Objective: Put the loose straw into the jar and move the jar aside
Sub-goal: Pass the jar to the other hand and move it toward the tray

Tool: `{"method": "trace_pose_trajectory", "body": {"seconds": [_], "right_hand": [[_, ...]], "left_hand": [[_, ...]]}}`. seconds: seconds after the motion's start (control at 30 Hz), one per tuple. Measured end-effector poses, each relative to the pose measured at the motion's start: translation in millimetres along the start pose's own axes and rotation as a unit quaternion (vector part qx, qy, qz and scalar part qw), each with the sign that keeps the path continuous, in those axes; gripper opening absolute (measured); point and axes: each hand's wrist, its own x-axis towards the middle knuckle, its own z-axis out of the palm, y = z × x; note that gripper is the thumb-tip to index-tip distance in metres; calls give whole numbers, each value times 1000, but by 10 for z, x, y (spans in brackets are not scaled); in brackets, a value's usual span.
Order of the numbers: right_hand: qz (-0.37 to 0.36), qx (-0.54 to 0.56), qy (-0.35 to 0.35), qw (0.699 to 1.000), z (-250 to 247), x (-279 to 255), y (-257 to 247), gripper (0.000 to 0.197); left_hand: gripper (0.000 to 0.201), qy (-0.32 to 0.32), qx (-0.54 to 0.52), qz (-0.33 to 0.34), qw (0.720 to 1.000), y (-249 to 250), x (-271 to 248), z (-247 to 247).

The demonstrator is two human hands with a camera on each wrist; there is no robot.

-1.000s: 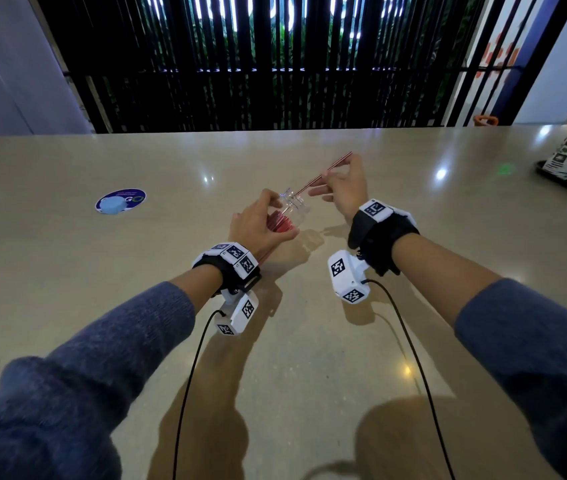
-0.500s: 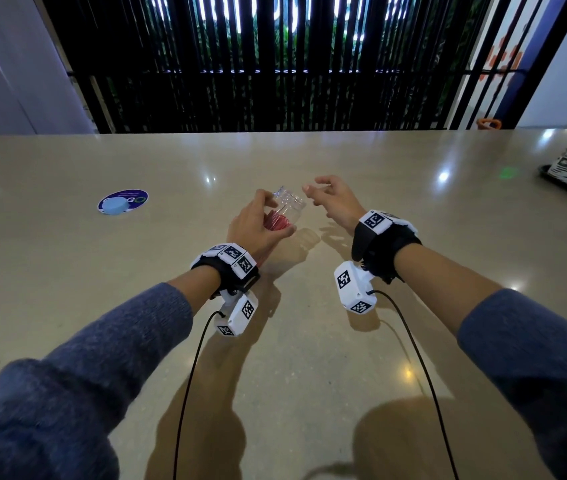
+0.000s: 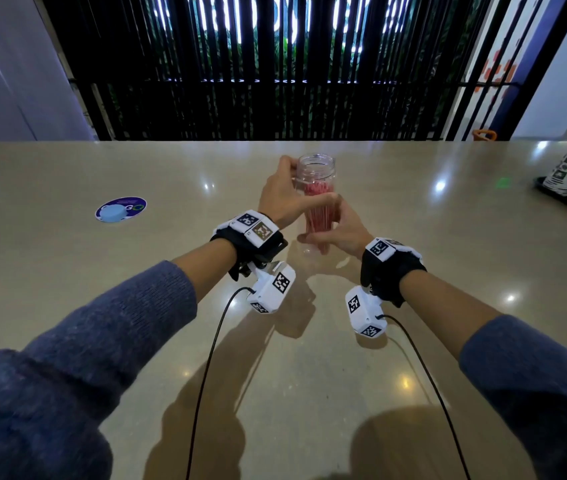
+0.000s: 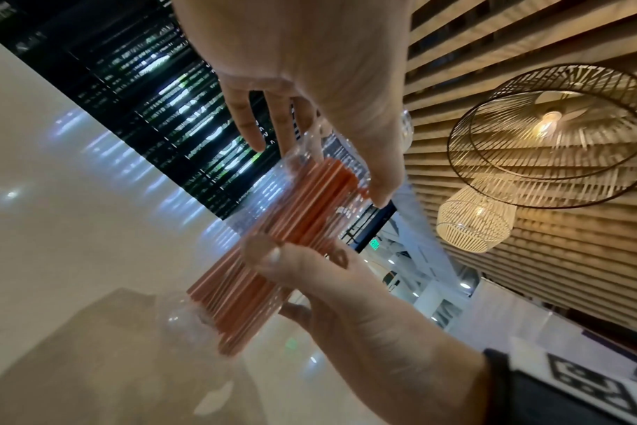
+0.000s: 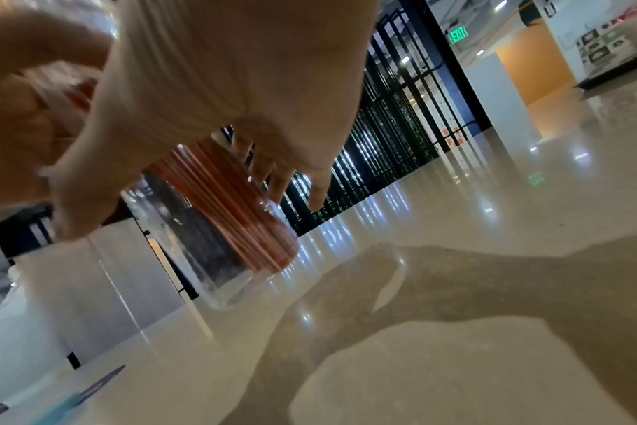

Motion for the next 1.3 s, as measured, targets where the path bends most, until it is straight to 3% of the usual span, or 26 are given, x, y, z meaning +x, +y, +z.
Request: {"method": "trace_pose_trajectory", "body": {"seconds": [0.13,0.3,0.4,0.6,0.83,1.0,1.13,1.3], "right_hand": [[-45,43,99,993,-18,36,-15,57],[-30,42,125,991,-105,9,94,52],[1,53,146,988,-215,-13,222,55],[62,111,212,969,-569,-56,574,65],[88,142,259,951,-905,-129,747,66],[90,151,274,946,-866,-176,871,66],[91,133,270,949,-839,-226,870,60],[117,127,257,951,-836,-289,829,60]], "left_hand": [[72,-26,-10,8,1000,100,18,117],[68,-84,-6,2,996,-42,-16,153],[73,-114,69,-29,991,-307,-66,65],[71,-152,317,-138,926,-1011,-277,-248],[72,-178,370,-233,881,-1529,-518,-436],[56,-254,431,-196,844,-1566,-626,-326],[62,-283,487,-162,810,-1650,-672,-333],[60,-262,474,-166,824,-1639,-691,-314]]}}
